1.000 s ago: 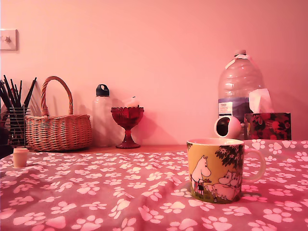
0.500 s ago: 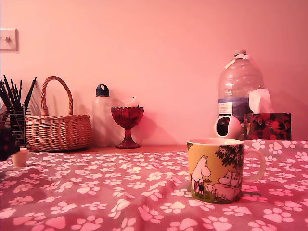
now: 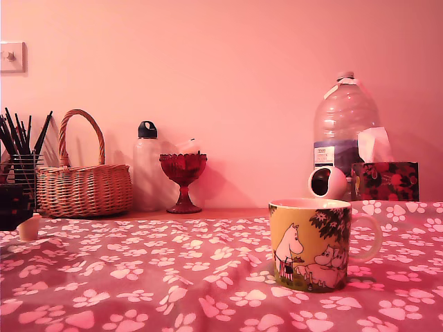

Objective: Pick the coffee capsule and then drop it inside the coffee cup in front of you

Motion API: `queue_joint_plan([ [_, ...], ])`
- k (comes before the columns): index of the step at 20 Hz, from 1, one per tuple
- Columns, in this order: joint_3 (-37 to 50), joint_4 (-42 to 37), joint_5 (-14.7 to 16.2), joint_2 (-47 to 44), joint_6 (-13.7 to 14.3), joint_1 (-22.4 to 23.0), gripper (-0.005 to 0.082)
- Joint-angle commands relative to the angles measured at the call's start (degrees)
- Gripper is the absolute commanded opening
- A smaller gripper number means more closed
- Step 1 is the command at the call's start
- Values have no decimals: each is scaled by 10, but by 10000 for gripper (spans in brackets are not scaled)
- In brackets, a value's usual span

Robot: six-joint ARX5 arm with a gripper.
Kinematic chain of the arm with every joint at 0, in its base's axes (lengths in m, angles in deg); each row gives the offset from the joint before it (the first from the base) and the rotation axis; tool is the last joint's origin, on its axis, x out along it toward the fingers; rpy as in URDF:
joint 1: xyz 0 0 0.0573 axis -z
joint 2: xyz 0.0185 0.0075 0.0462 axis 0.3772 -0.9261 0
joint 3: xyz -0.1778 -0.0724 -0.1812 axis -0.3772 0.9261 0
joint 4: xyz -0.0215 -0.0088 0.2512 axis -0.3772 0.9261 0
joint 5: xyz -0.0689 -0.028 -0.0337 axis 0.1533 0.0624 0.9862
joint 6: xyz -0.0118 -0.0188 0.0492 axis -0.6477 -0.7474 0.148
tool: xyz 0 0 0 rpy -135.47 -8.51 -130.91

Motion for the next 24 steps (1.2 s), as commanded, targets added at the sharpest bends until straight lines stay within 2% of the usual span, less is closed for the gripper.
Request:
queue_joint_plan([
  [1,-11,-1,2,-21,3,-1,551],
  [13,-84,23,2,-85,5,-5,550],
  [17,-113,58,5,-85,27,-8,550],
  [24,-144,88,15,-103,29,-10,549],
])
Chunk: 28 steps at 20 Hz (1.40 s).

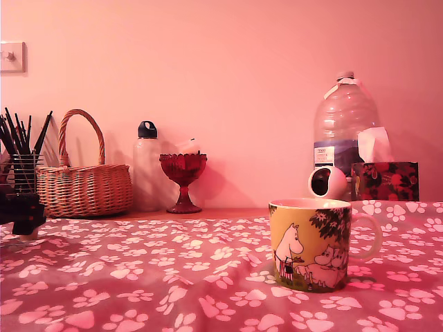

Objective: Pick the coffee capsule and then drop it inside the coffee cup in front of you

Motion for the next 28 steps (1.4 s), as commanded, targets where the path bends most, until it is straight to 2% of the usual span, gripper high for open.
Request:
queue_joint_plan([
  [1,-3,-1,3,-23,4,-2,548],
  [14,-4,8,3,-23,4,-2,543],
  [19,-4,12,3,-23,5,-2,376],
  [23,-4,14,3,-23,4,-2,151],
  [24,-4,14,7,-23,4,-2,127],
  [28,-4,14,21,-23,4,-2,126],
])
